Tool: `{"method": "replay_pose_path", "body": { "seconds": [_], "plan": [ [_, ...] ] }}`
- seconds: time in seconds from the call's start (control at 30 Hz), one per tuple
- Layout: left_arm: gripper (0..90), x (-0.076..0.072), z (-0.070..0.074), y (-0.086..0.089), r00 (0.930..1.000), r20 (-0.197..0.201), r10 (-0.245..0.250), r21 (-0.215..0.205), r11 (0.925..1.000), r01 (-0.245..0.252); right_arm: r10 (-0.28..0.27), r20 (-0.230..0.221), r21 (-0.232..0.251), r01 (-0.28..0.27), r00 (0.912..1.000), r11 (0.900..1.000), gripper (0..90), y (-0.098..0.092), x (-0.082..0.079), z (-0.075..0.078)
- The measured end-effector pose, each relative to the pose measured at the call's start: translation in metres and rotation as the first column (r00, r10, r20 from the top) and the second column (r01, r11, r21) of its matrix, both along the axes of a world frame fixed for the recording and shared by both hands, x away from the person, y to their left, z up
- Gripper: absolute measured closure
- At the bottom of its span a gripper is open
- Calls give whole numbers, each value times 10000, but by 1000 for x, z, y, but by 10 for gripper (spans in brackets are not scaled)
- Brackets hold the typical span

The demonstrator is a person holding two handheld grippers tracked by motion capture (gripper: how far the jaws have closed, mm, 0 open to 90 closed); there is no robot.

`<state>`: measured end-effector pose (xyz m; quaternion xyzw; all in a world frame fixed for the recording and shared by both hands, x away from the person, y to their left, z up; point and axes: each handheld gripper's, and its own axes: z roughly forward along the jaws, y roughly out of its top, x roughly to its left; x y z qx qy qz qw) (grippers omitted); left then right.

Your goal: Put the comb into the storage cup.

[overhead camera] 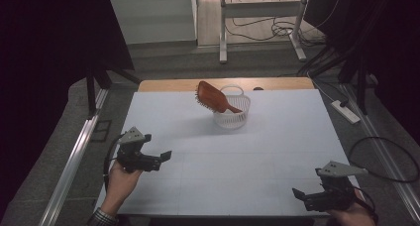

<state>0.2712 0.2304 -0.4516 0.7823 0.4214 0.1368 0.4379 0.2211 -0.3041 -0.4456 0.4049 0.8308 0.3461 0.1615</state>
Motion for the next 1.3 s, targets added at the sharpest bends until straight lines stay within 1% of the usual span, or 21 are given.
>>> {"method": "replay_pose_path", "body": {
  "seconds": [0.6, 0.97, 1.3],
  "plan": [
    [0, -19, -3, 11, 9998, -123, 179, -85, 9998, -180, 22, 6, -35, -22, 10000, 10000, 0, 0, 0, 0],
    [0, -33, -5, 19, 9993, -152, 337, -14, 9994, -338, 20, -1, -45, -20, 10000, 10000, 0, 0, 0, 0],
    [0, -44, -8, 27, 9984, -259, 507, -145, 9986, -511, 8, -1, -39, -8, 10000, 10000, 0, 0, 0, 0]
  ]
}}
